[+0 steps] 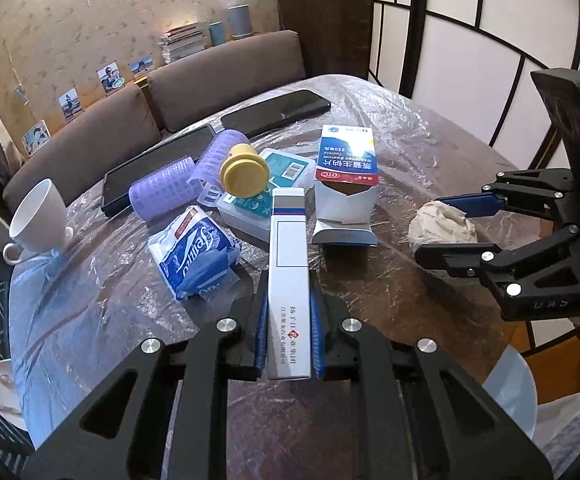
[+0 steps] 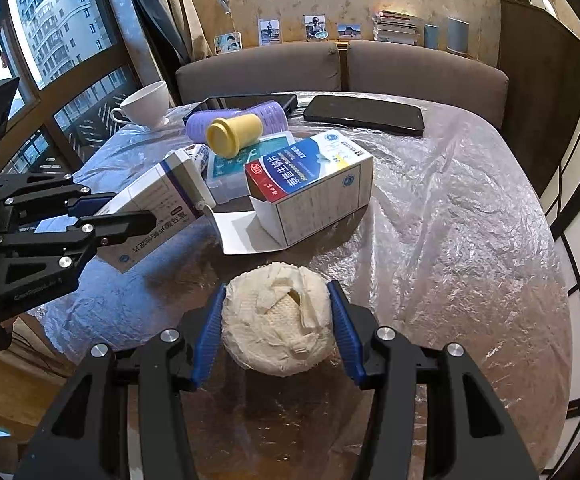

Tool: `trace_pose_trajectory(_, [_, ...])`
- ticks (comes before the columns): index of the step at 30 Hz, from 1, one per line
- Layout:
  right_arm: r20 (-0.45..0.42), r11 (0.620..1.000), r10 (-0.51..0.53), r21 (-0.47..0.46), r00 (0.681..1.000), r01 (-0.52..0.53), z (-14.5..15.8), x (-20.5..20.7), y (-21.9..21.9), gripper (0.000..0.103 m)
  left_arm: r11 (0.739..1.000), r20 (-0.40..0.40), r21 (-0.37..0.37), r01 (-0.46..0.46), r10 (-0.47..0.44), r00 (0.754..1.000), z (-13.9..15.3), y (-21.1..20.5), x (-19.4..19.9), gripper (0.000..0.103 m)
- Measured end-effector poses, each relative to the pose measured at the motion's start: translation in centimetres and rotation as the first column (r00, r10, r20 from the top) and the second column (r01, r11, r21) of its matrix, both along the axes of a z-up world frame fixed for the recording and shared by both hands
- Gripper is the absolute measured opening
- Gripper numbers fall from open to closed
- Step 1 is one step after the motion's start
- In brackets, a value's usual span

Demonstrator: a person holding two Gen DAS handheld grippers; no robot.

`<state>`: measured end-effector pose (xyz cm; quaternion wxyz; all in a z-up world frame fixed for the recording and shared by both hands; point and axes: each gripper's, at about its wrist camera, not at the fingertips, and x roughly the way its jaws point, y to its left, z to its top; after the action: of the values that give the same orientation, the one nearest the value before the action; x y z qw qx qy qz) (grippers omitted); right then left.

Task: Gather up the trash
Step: 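Carry the tissue and white medicine box over the white bin with both tools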

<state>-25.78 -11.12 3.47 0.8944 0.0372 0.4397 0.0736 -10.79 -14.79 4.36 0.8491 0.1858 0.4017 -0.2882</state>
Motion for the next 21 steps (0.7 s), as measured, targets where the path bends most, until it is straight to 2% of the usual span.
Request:
trace_pose_trajectory(12, [-0.040, 1.000, 0.026, -0.005, 0.999, -0.026, 0.1, -1.9, 1.2, 0.050, 0.989, -0.057, -0.076, -0.125, 0.121, 0.991, 0.2, 2.1, -2.3, 0.019])
trace_pose_trajectory(21, [-0.047, 0.999, 0.040, -0.011, 0.998, -0.041, 0.6, -4.0, 2.1, 0.050, 0.979, -0.072, -0.094, -0.181, 0.175, 0.982, 0.5, 3.4, -4.5, 0.019])
